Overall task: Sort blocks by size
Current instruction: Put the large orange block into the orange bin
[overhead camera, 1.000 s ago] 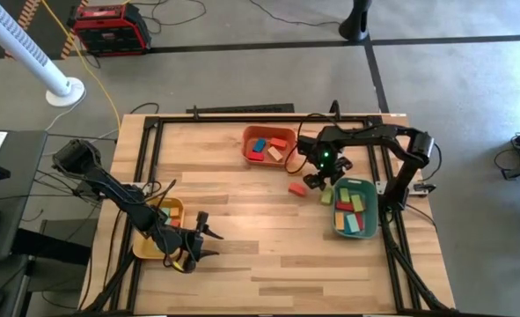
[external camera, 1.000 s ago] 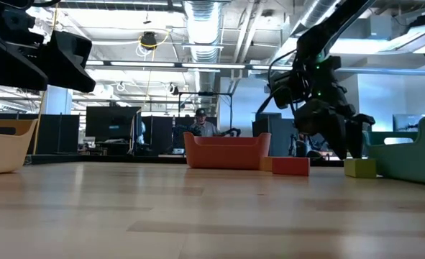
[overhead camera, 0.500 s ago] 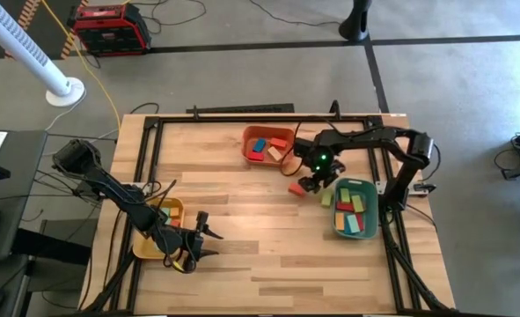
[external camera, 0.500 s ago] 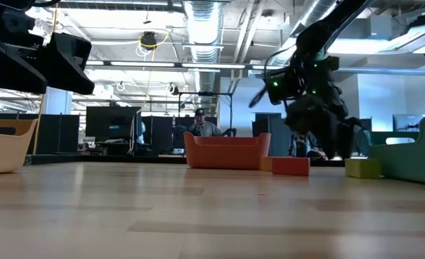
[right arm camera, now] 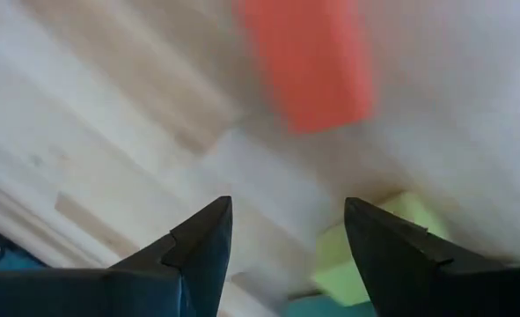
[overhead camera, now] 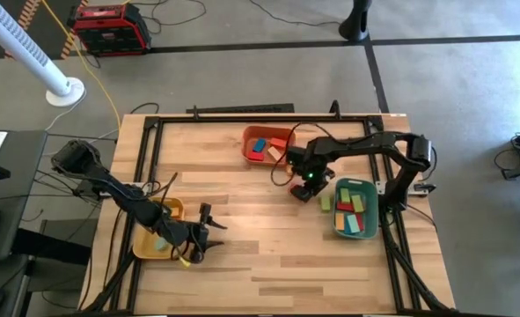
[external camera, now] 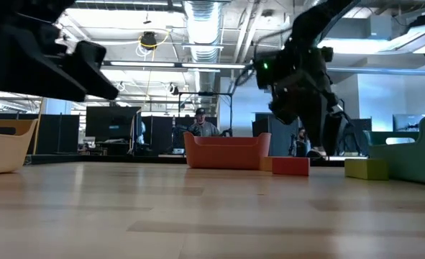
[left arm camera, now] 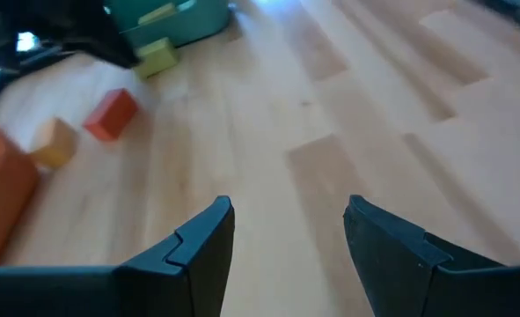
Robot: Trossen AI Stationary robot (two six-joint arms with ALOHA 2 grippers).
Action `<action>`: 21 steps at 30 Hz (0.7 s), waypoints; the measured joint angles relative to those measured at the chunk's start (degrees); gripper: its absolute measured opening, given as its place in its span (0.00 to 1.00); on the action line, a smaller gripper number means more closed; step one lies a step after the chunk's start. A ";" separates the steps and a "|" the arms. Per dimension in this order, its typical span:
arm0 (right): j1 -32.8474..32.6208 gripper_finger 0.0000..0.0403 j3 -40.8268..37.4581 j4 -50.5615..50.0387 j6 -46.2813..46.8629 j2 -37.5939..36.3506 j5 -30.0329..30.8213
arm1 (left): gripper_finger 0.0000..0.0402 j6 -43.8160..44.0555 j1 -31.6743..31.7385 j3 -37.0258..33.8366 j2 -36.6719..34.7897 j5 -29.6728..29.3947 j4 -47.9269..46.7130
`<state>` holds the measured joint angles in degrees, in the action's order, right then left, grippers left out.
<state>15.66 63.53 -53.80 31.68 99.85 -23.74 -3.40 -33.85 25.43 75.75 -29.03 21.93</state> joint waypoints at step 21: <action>-38.04 0.62 8.11 1.40 23.98 -0.36 20.98 | 0.51 -17.02 31.62 5.59 1.15 24.84 8.85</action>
<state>-22.38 71.64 -52.40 55.66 99.50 -2.76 -20.42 -2.23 31.02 76.89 -4.19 30.79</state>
